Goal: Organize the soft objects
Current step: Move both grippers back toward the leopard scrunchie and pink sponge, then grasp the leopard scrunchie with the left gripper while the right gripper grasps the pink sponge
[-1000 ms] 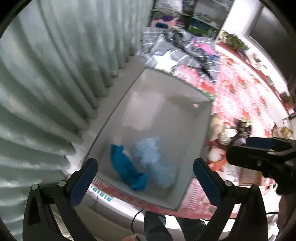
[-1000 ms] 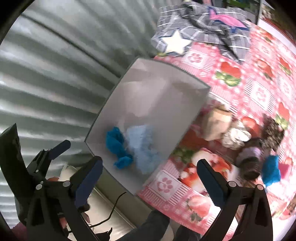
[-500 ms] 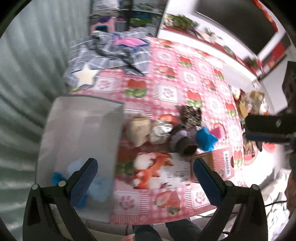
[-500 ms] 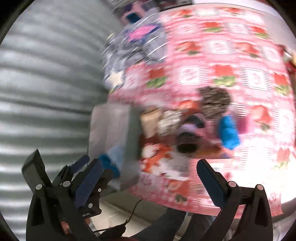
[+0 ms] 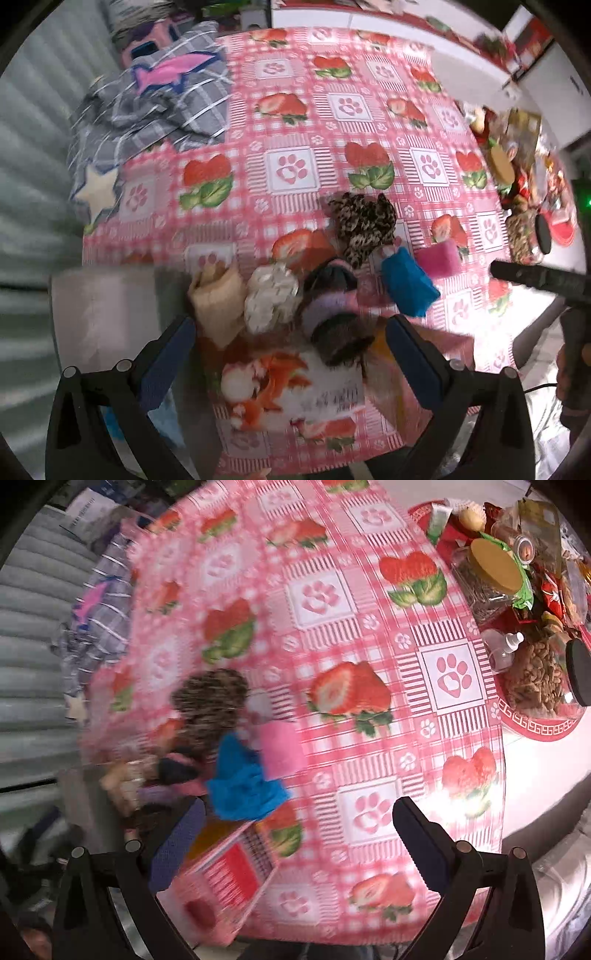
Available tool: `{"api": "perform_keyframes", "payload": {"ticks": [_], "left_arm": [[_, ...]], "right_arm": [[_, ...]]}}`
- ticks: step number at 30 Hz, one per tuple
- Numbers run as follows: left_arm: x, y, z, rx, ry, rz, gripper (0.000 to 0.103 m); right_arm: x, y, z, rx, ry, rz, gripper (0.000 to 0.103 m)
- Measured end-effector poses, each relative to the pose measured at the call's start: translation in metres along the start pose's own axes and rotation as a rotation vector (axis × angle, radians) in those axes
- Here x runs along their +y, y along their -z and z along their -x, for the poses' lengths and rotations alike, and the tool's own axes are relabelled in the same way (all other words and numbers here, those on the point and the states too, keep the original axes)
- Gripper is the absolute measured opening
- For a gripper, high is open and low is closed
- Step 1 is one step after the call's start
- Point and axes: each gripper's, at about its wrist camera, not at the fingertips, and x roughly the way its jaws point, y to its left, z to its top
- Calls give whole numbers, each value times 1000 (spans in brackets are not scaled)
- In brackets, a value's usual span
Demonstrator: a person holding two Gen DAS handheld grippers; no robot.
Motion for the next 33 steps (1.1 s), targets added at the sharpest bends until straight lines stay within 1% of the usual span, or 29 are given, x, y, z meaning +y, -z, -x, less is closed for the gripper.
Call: {"api": "perform_keyframes", "payload": {"ticks": [5, 8, 11, 13, 16, 17, 19, 22, 24, 29, 31, 33], "left_arm": [[-33, -37, -33, 53, -26, -72, 103], [-55, -59, -56, 93, -33, -110, 103], [-73, -76, -79, 130, -39, -134, 103], [-84, -85, -96, 160, -45, -152, 103], [-97, -94, -119, 214, -33, -168, 103], [-100, -96, -125, 228, -32, -175, 103], [-107, -100, -136, 247, -40, -186, 103], [-114, -105, -150, 277, -41, -200, 103], [-116, -107, -159, 298, -50, -210, 103], [-112, -108, -178, 347, -59, -205, 103], [-111, -108, -183, 356, -65, -206, 103], [-111, -108, -188, 371, -72, -208, 103]], "right_arm": [[2, -14, -39, 34, 9, 49, 102], [6, -23, -60, 45, 36, 90, 102], [-2, -28, -77, 67, 70, 110, 102], [-23, -29, -79, 49, 127, 100, 102], [-61, -30, -75, 35, 184, 33, 102], [-74, -30, -72, 37, 178, 12, 102], [-84, -29, -66, 19, 146, 5, 102], [-74, -26, -60, -15, 97, 94, 102], [-64, -24, -64, -17, 95, 140, 102], [-43, -23, -86, -2, 125, 225, 102], [-38, -22, -93, -2, 156, 261, 102], [-34, -19, -97, -2, 171, 272, 102]]}}
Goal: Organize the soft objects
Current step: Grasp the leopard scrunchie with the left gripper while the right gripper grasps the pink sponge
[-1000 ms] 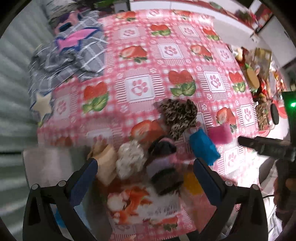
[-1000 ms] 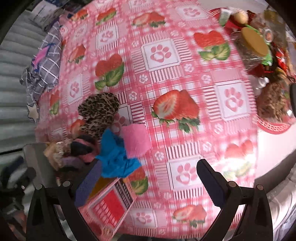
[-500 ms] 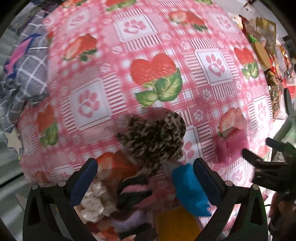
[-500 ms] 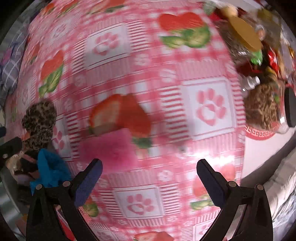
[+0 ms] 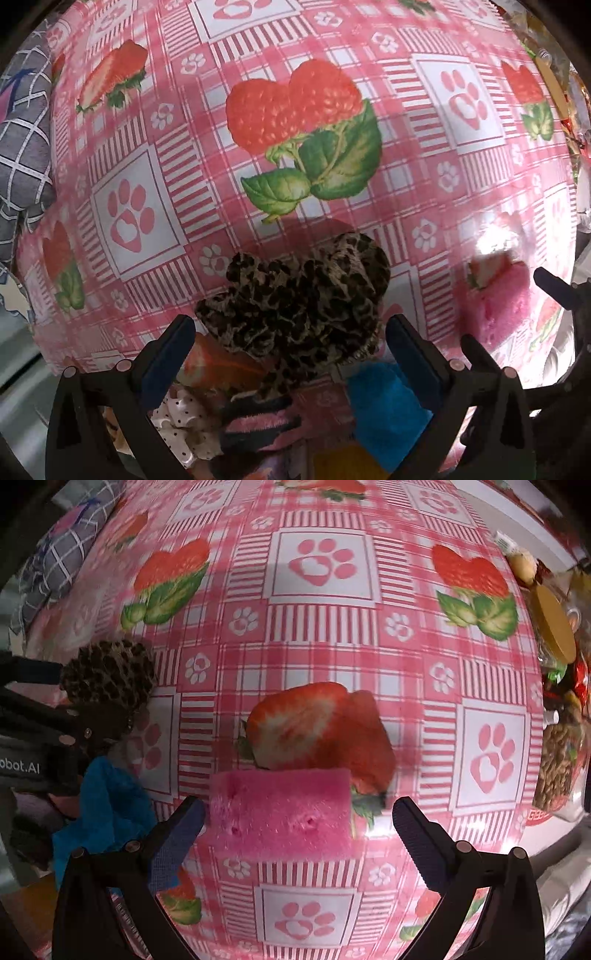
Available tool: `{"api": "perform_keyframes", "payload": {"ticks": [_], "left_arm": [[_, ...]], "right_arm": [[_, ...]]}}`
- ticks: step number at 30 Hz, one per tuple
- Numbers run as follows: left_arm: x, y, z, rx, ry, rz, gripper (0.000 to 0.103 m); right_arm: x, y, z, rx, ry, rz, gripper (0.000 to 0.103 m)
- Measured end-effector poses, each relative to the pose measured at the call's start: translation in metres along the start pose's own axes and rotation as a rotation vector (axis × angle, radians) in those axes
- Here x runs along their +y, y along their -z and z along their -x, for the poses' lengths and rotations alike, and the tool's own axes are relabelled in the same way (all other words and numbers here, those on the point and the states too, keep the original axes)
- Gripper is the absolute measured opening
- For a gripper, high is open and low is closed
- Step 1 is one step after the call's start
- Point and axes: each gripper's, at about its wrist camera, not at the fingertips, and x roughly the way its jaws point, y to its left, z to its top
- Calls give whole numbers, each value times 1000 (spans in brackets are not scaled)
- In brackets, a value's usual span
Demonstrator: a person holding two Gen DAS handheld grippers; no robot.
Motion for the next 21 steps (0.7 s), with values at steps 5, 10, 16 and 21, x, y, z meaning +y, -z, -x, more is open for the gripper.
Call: {"api": "perform_keyframes", "payload": {"ticks": [5, 10, 16, 21], "left_arm": [[-6, -2, -14, 44, -12, -2, 97], [-18, -3, -27, 68, 26, -35, 76], [-29, 6, -15, 6, 18, -102, 42], [-15, 15, 6, -73, 17, -54, 41]], "right_arm": [[2, 5, -8, 17, 18, 7, 102], [11, 1, -4, -12, 46, 38, 73], [11, -6, 12, -30, -35, 19, 71], [9, -11, 44, -72, -51, 15, 71]]}}
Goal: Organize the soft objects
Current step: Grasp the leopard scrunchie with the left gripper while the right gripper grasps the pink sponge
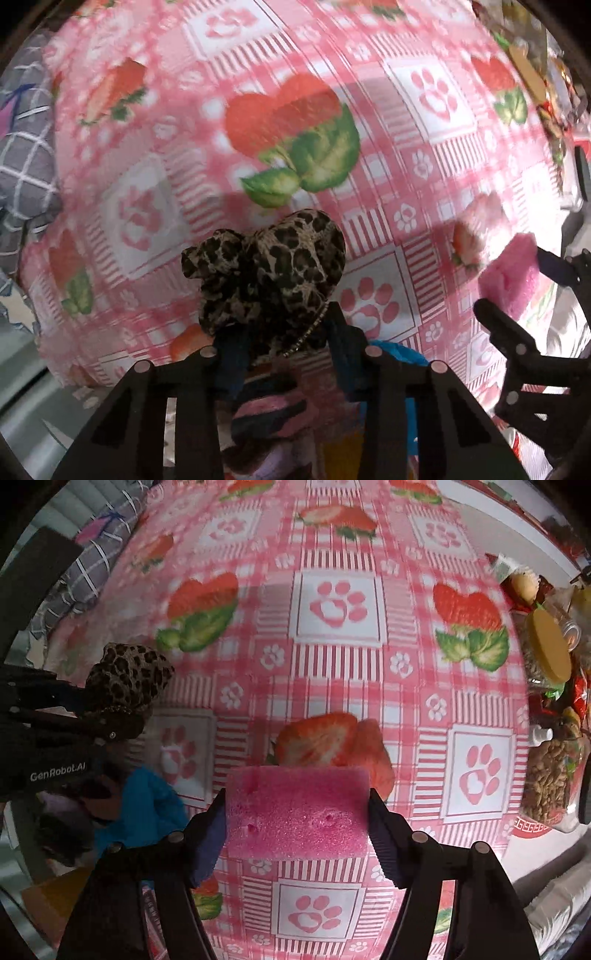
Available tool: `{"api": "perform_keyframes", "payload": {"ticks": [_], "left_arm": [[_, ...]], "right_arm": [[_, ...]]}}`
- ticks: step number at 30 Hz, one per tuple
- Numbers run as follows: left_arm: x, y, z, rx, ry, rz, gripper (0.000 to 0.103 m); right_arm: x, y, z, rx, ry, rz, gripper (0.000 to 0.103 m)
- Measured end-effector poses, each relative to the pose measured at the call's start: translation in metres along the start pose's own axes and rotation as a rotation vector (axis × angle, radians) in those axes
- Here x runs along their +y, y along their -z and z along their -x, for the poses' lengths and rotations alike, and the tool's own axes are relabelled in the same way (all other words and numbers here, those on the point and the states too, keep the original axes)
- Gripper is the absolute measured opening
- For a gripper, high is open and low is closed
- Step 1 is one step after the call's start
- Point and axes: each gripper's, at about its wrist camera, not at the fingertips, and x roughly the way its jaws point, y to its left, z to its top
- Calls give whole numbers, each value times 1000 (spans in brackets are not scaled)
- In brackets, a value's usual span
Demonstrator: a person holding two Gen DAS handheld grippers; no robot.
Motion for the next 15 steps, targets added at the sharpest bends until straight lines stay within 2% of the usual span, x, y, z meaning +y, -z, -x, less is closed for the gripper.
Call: {"api": "perform_keyframes", "payload": {"ticks": [8, 15], "left_arm": [[28, 28, 38, -103, -6, 71, 41], [47, 69, 70, -176, 2, 113, 41]], "right_arm": [[-5, -7, 41, -39, -8, -26, 71], [-15, 17, 62, -62, -4, -32, 71]]}}
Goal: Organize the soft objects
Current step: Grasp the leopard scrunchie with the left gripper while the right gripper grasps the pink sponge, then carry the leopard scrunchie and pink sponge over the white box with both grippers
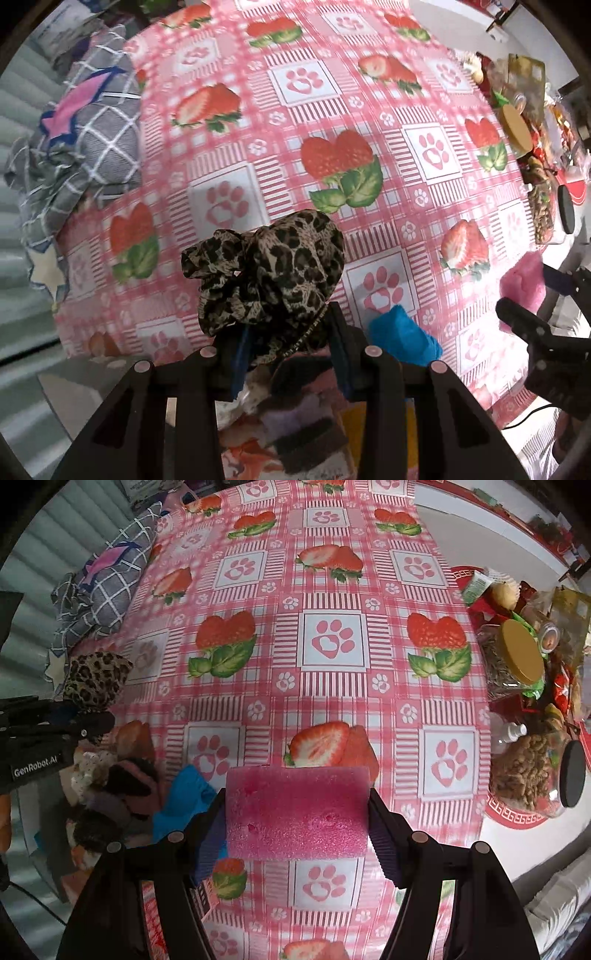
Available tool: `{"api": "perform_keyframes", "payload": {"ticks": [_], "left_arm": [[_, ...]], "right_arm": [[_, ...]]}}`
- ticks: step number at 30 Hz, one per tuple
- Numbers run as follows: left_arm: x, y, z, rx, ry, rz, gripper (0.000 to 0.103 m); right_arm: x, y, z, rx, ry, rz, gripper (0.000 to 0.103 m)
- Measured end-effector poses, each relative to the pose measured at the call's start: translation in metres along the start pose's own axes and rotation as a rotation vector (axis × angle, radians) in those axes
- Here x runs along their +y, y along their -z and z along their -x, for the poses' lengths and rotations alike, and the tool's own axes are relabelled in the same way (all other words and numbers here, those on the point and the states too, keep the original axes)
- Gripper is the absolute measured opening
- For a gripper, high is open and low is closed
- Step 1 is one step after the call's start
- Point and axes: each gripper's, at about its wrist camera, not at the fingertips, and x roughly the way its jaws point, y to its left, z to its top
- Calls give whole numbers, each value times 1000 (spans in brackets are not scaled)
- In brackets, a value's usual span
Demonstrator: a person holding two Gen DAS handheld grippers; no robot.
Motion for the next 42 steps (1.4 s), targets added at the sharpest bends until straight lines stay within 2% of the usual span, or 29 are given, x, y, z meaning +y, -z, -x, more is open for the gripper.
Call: {"api": "perform_keyframes", "payload": {"ticks": [2, 6, 20, 33, 42], "left_arm": [[9, -4, 15, -14, -1, 5, 41], [15, 13, 33, -45, -3, 19, 41], [35, 104, 86, -137, 21, 55, 41], [50, 194, 100, -156, 14, 97, 41], [85, 234, 110, -188, 20, 221, 41]], "right_arm": [[5, 3, 0, -4, -1, -3, 71], [11, 13, 13, -13, -10, -11, 71], [61, 66, 60, -45, -23, 29, 71], [129, 99, 75, -32, -35, 146, 71], [185, 103, 80, -29, -53, 268, 71]]}}
